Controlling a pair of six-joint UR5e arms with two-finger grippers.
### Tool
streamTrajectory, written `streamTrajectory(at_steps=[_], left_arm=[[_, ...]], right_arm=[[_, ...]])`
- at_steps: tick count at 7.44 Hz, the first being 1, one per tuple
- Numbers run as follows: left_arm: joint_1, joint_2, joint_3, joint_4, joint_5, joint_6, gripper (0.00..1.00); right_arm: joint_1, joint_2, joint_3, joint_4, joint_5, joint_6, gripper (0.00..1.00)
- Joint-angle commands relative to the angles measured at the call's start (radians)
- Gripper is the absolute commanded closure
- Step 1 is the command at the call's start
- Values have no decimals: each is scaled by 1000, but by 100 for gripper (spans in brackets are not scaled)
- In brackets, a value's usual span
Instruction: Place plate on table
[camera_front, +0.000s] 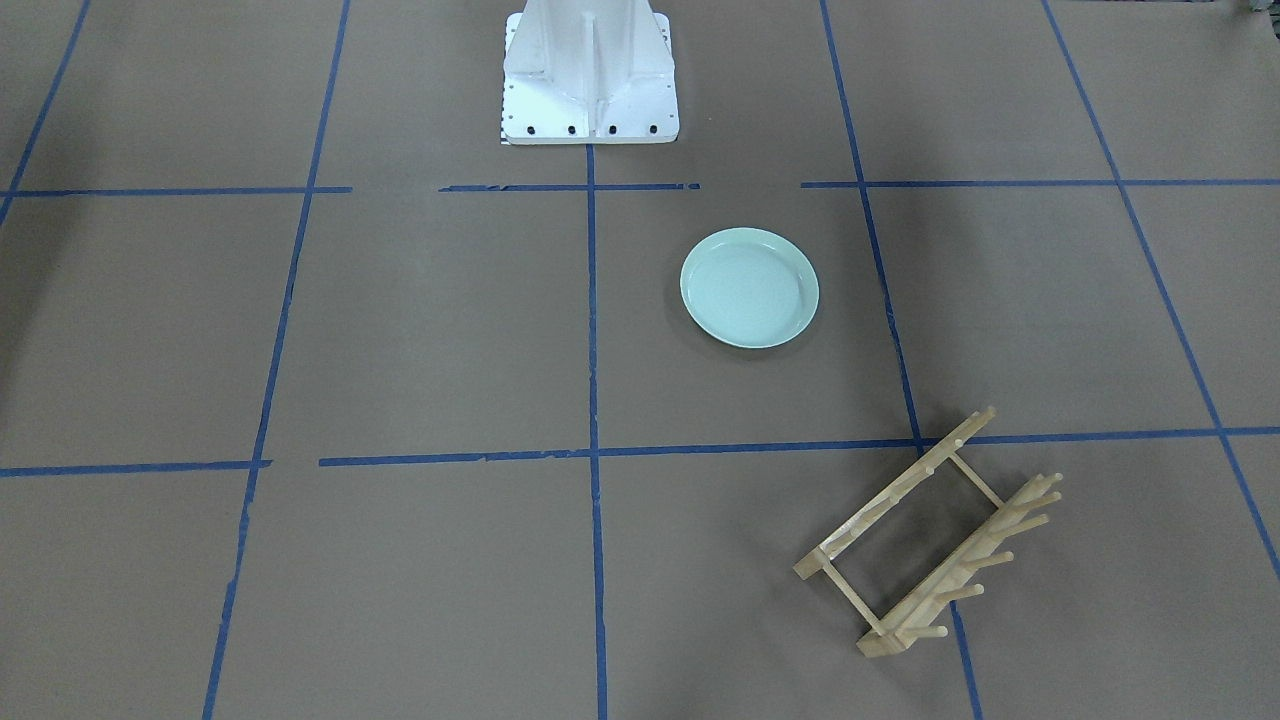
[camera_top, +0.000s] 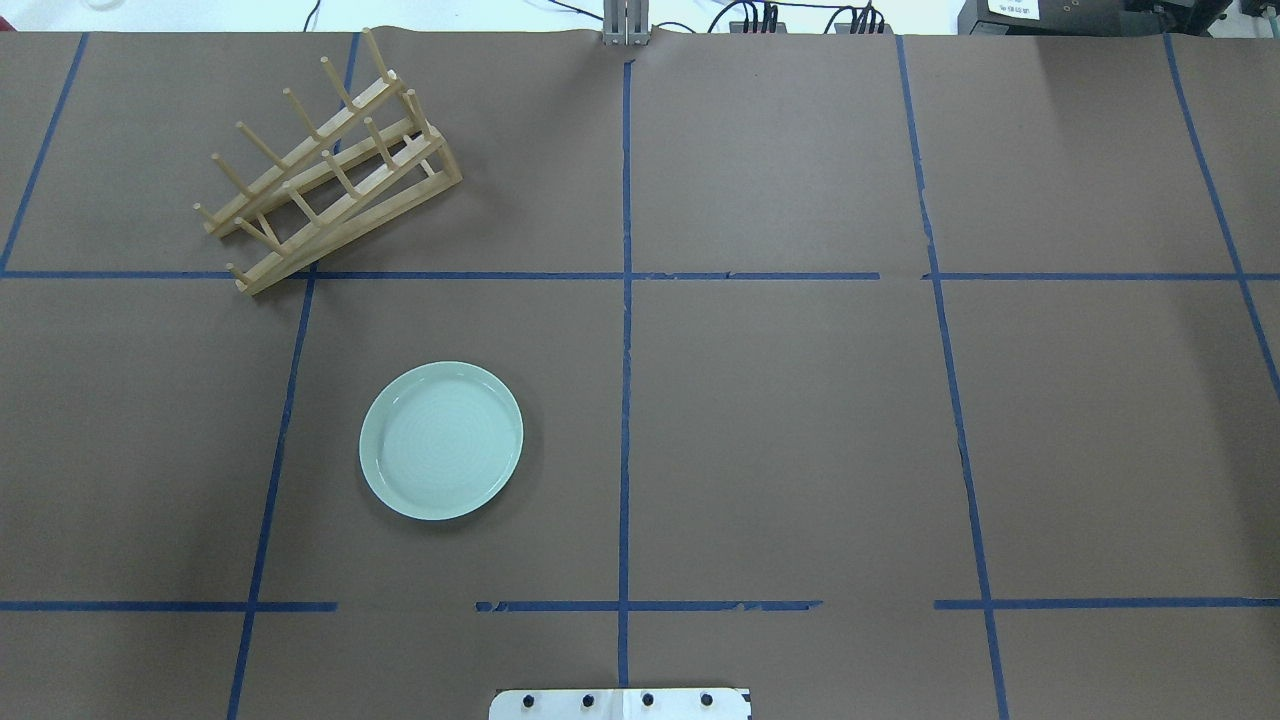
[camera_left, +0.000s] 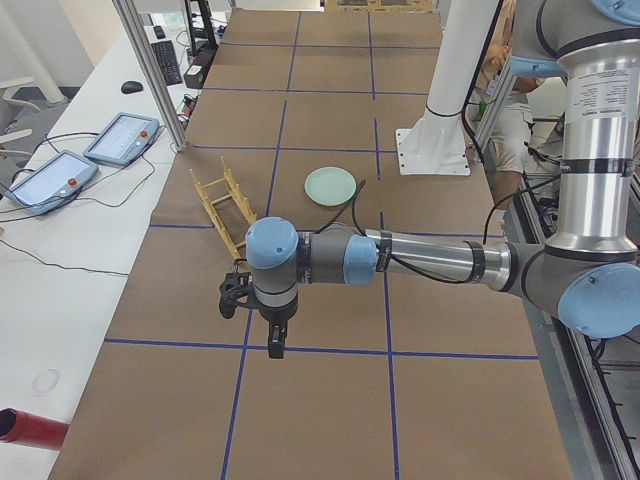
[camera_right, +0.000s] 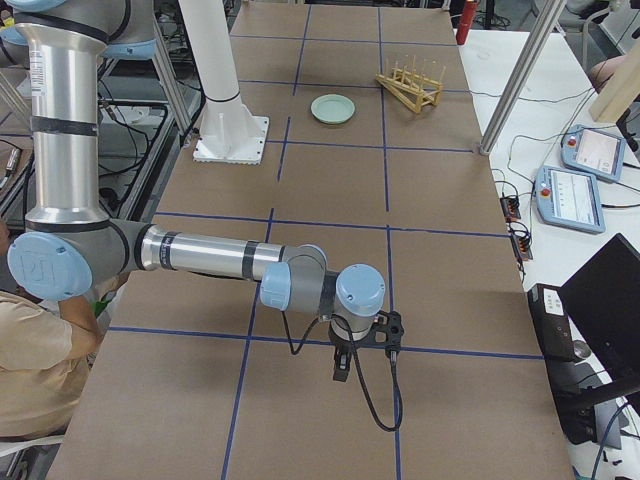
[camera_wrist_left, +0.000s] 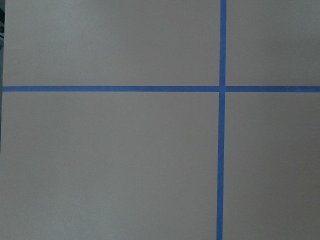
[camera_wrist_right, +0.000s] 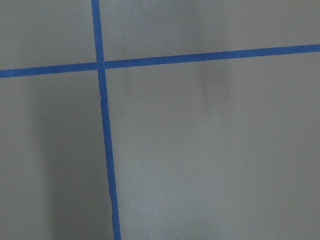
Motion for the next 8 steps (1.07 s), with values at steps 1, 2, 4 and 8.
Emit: streamTrajectory(at_steps=[1, 2, 4, 8], left_arm=[[2, -20, 2, 10, -34, 1, 0], [1, -15, 13, 14, -34, 1, 0], [2, -14, 47, 21, -35, 3, 0], [2, -20, 52, 21, -40, 3, 0]], right_arm=[[0, 0, 0, 0, 0, 0, 0], [0, 0, 0, 0, 0, 0, 0], [0, 0, 0, 0, 0, 0, 0], [0, 0, 0, 0, 0, 0, 0]])
